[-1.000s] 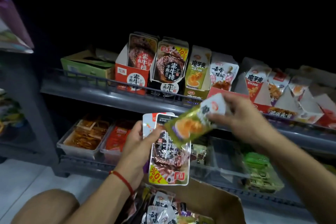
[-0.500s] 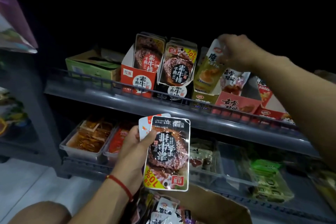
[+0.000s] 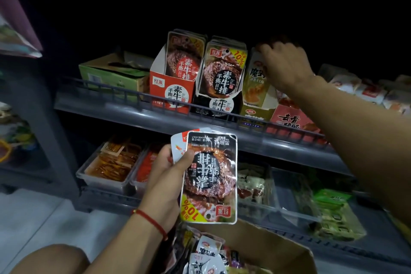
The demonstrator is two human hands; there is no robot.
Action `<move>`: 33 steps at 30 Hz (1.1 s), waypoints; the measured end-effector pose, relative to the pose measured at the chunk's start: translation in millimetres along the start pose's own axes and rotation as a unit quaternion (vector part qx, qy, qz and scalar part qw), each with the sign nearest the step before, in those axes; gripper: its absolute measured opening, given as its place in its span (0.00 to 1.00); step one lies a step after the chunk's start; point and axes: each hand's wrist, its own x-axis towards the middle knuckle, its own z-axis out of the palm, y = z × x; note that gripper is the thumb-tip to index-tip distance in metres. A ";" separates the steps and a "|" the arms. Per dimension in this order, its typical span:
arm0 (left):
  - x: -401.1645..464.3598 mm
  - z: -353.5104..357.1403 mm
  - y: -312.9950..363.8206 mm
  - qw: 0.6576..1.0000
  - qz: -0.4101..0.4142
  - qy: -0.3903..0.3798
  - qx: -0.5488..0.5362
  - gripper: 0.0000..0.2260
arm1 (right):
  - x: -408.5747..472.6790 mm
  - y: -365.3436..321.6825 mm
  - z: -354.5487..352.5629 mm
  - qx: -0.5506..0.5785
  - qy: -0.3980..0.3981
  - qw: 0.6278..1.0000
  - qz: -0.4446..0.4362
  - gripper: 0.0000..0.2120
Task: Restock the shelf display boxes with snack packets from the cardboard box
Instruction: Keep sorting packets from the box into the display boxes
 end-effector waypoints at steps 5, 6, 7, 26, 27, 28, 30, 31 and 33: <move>0.1 -2.4 0.8 0.999 0.024 0.030 -0.034 0.09 | -51.8 -47.1 -45.3 0.181 0.098 0.977 -0.051 0.15; -0.3 -2.7 1.0 0.997 0.032 0.041 -0.056 0.10 | -74.6 -58.5 -52.7 0.225 0.090 0.969 -0.048 0.12; -1.2 -2.5 1.9 0.995 0.041 0.047 -0.078 0.11 | -100.8 -69.5 -58.1 0.268 0.059 0.961 -0.030 0.12; -25.3 0.7 -17.4 0.999 0.009 -0.025 -0.030 0.23 | -235.0 -91.8 -38.0 0.737 -0.194 0.580 0.288 0.11; -25.7 -0.1 -15.9 0.999 0.011 -0.032 -0.038 0.24 | -235.8 -94.0 -40.8 0.733 -0.188 0.593 0.276 0.10; -26.1 -0.1 -14.2 0.998 0.016 -0.040 -0.043 0.25 | -231.7 -93.6 -46.1 0.732 -0.176 0.601 0.268 0.11; -27.4 0.6 -9.7 0.998 0.022 -0.038 -0.055 0.24 | -211.6 -85.4 -60.5 0.729 -0.137 0.620 0.256 0.11; -27.9 0.8 -6.8 0.997 0.022 -0.025 -0.068 0.22 | -196.8 -77.8 -67.0 0.720 -0.105 0.639 0.248 0.12; -26.1 -1.4 -1.2 0.995 0.011 0.006 -0.099 0.18 | -159.7 -58.9 -81.6 0.671 -0.018 0.708 0.221 0.11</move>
